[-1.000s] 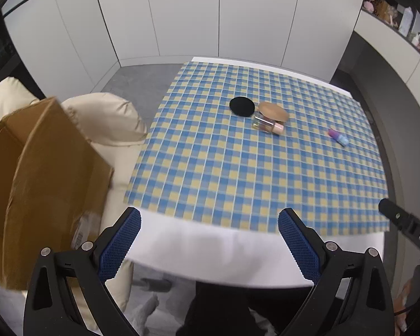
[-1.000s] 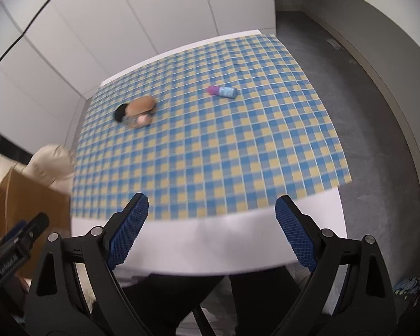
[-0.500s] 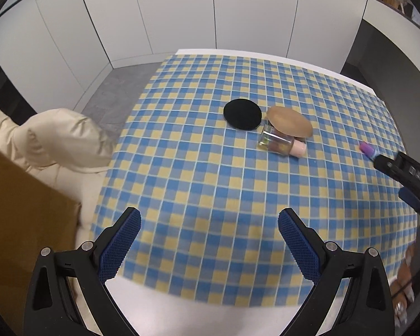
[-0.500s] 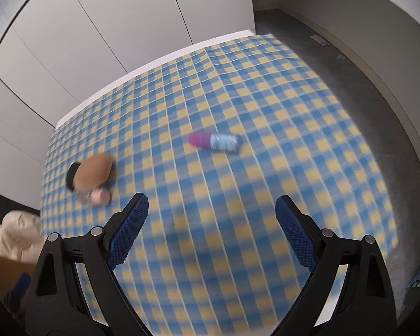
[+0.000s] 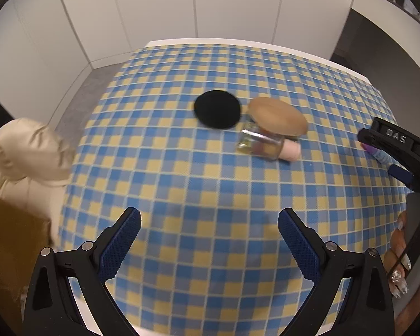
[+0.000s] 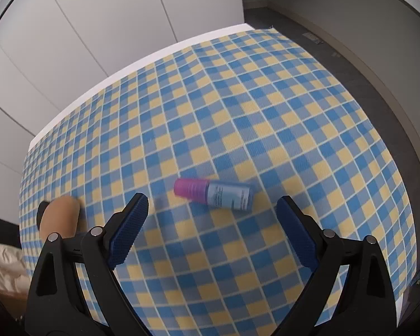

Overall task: Organize objects
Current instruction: 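Lower the right tool onto the pink-capped spray bottle while the left tool approaches the glass jar, then grasp the spray bottle with the right tool while the left tool grasps the glass jar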

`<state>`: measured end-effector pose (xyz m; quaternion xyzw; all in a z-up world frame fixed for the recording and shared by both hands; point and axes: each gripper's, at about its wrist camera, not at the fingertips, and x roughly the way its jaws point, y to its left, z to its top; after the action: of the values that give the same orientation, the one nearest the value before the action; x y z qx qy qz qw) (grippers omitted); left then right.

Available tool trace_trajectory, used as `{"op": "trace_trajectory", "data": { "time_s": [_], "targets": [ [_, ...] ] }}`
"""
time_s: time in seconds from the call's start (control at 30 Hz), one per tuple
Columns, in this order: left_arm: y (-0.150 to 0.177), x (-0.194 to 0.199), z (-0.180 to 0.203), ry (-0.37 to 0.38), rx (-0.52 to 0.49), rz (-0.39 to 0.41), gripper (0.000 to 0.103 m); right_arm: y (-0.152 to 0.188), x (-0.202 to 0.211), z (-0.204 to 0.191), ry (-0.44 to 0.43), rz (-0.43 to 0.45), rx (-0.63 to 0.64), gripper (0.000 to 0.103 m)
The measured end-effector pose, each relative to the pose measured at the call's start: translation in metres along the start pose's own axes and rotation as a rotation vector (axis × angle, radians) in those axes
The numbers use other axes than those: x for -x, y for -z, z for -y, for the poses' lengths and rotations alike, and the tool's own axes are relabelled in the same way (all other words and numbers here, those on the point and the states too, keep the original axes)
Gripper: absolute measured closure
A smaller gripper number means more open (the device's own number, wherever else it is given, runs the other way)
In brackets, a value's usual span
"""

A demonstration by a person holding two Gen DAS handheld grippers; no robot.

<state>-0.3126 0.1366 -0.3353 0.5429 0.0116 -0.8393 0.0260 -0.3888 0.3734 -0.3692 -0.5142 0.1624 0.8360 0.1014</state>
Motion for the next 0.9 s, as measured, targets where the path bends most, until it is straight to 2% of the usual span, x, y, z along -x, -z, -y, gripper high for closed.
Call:
{"op": "trace_trajectory", "data": {
  "time_s": [0.1,0.2,0.27,0.33,0.43,0.53,0.63,0.67,0.7,0.8,0.9],
  "targets": [
    [-0.007,-0.007,0.008,0.026,-0.022,0.003,0.004,-0.001,-0.006,-0.007,0.023,0.015,0.053,0.013],
    [-0.015,-0.018,0.011,0.061,-0.01,-0.001,0.004,0.001,-0.009,-0.011,0.075,0.041,0.101,0.025],
    [-0.02,-0.025,0.012,0.091,0.002,-0.002,0.004,0.005,-0.01,-0.012,0.105,0.068,0.129,0.036],
    [-0.025,-0.031,0.016,0.079,-0.009,0.017,0.004,0.008,-0.011,-0.012,0.123,0.087,0.154,0.042],
    [-0.031,-0.036,0.026,0.053,-0.053,0.054,0.004,0.011,-0.011,-0.008,0.101,0.1,0.158,0.042],
    [-0.037,-0.045,0.032,0.062,-0.063,0.048,0.004,0.016,-0.012,-0.007,0.088,0.113,0.165,0.042],
    [-0.043,-0.055,0.035,0.036,-0.052,0.047,0.005,0.019,-0.013,-0.006,0.077,0.119,0.173,0.042],
    [-0.044,-0.055,0.034,0.024,-0.042,0.066,0.006,0.021,-0.014,-0.005,0.071,0.12,0.173,0.042],
    [-0.045,-0.056,0.033,0.033,-0.032,0.071,0.012,0.022,-0.014,-0.005,0.067,0.121,0.174,0.042],
    [-0.048,-0.051,0.032,0.034,-0.018,0.108,0.042,0.026,-0.014,-0.002,0.049,0.125,0.175,0.042],
    [-0.049,-0.048,0.032,0.009,-0.028,0.111,0.042,0.029,-0.016,-0.002,0.045,0.119,0.176,0.043]
  ]
}}
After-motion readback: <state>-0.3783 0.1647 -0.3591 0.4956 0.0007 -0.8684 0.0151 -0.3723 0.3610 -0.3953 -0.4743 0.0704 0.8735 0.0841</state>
